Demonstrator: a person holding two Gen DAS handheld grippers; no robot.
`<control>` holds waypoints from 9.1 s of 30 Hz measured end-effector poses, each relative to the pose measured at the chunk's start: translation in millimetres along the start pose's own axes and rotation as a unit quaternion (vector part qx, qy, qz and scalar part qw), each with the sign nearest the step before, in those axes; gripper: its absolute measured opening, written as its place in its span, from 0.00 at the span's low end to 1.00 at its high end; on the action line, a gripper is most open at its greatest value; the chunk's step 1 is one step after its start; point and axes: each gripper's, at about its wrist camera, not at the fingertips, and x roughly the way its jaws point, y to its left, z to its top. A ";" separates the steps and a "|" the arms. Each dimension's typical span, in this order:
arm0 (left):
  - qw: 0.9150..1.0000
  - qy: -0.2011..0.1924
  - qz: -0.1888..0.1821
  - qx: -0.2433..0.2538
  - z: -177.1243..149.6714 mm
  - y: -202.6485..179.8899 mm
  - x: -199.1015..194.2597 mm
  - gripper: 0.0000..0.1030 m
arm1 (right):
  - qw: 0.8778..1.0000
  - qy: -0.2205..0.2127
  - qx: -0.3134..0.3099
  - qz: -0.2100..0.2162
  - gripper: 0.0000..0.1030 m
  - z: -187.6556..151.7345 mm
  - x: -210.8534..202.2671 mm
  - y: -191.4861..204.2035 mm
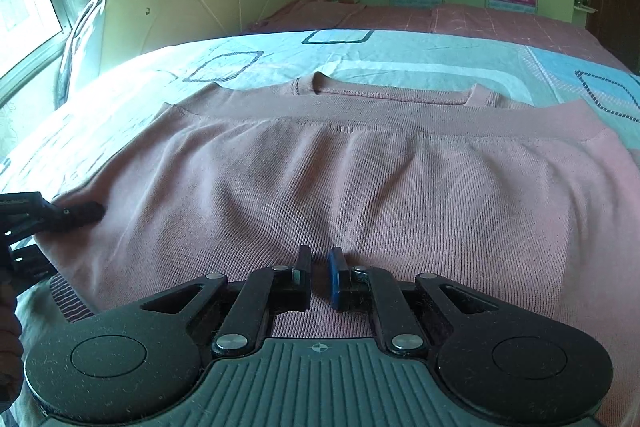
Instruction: Fold small clothes
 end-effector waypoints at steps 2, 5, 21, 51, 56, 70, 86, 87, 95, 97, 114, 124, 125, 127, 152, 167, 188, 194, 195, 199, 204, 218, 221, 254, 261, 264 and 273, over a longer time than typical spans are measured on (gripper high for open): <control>0.999 -0.013 -0.001 0.032 -1.8 -21.6 -8.3 0.06 | 0.999 -0.010 0.029 0.021 0.08 3.4 -10.6 -13.3; 0.995 -0.027 -0.027 0.097 -15.8 -73.8 -22.2 0.06 | 0.993 -0.063 0.091 0.047 0.08 1.3 -48.0 -49.3; 0.878 0.207 -0.015 0.432 -288.5 -298.9 74.6 0.37 | 0.959 -0.126 0.252 0.031 0.13 -35.6 -194.7 -265.8; 0.917 0.121 0.027 0.379 -149.5 -203.5 73.7 0.48 | 0.978 -0.006 0.194 0.076 0.39 -11.4 -92.7 -222.8; 0.900 0.126 0.020 0.416 -152.1 -207.9 76.5 0.48 | 0.987 -0.005 0.154 0.044 0.39 -1.1 -83.8 -205.9; 0.860 0.154 -0.011 0.486 -183.3 -244.5 83.7 0.44 | 0.992 -0.025 0.123 -0.001 0.08 1.1 -112.8 -215.7; 0.861 0.146 -0.053 0.484 -127.7 -278.7 158.9 0.49 | 0.989 -0.062 0.134 -0.017 0.23 42.4 -90.3 -245.4; 0.860 0.166 -0.052 0.480 -128.9 -277.4 171.2 0.49 | 0.991 -0.055 0.121 -0.030 0.23 46.7 -85.3 -243.2; 0.876 0.155 -0.046 0.454 -118.4 -270.6 181.2 0.47 | 0.994 -0.020 0.081 -0.078 0.23 45.0 -69.2 -249.4; 0.881 0.135 -0.034 0.452 -112.6 -274.0 183.0 0.47 | 0.993 -0.044 0.073 -0.078 0.23 47.0 -77.5 -245.3; 0.875 0.125 0.009 0.467 -135.3 -254.1 143.7 0.57 | 0.992 0.019 0.048 -0.117 0.23 34.9 -70.8 -238.8; 0.855 0.129 0.024 0.501 -163.3 -249.8 113.3 0.56 | 0.994 0.024 0.025 -0.100 0.23 5.8 -94.3 -200.1; 0.859 0.131 0.025 0.494 -162.0 -249.4 110.1 0.56 | 0.994 0.024 0.039 -0.096 0.23 2.3 -93.8 -200.9; 0.861 0.129 0.021 0.492 -160.4 -249.1 97.8 0.54 | 0.993 0.019 0.056 -0.101 0.23 3.1 -102.1 -198.3; 0.876 0.172 0.024 0.450 -194.0 -178.5 18.9 0.54 | 0.993 0.042 0.064 -0.088 0.23 -70.6 -143.0 -169.0; 0.911 0.118 -0.005 0.395 -153.4 -185.9 6.1 0.78 | 0.982 -0.053 0.179 -0.041 0.75 -50.3 -173.6 -204.5; 0.915 0.228 -0.047 0.329 -133.5 -198.4 116.0 0.77 | 0.964 0.008 0.250 0.095 0.67 -15.6 -95.1 -255.2; 0.910 0.235 -0.039 0.340 -133.7 -206.9 123.1 0.78 | 0.962 0.003 0.259 0.087 0.47 -11.7 -93.6 -266.7; 0.909 0.236 -0.039 0.343 -133.9 -207.4 123.6 0.78 | 0.959 0.000 0.270 0.089 0.45 -12.1 -93.0 -272.6; 0.907 0.236 -0.039 0.346 -134.2 -208.0 125.0 0.78 | 0.947 0.010 0.296 0.124 0.45 -12.7 -84.2 -276.6; 0.909 0.234 -0.035 0.343 -135.9 -211.8 127.0 0.76 | 0.940 0.018 0.307 0.146 0.45 -11.0 -79.6 -275.3; 0.876 0.188 -0.030 0.442 -158.1 -249.1 111.4 0.30 | 0.986 0.008 0.159 0.056 0.19 13.3 -89.3 -217.2; 0.871 0.177 -0.035 0.457 -157.4 -254.5 100.3 0.29 | 0.989 -0.008 0.140 0.051 0.19 19.0 -101.4 -203.2; 0.942 0.135 -0.001 0.309 15.2 -31.6 -11.5 0.82 | 0.990 0.046 0.065 0.113 0.20 13.4 19.9 10.4; 0.959 0.091 -0.023 0.266 63.8 -33.8 4.6 0.78 | 0.996 -0.027 0.059 0.061 0.27 57.8 2.2 2.5; 0.962 0.092 -0.020 0.256 74.4 -37.1 27.7 0.77 | 0.998 -0.047 0.020 0.046 0.27 73.9 8.1 16.3; 0.942 0.072 0.081 0.317 64.5 -36.4 50.2 0.57 | 0.996 0.010 -0.089 -0.005 0.21 46.6 66.2 38.9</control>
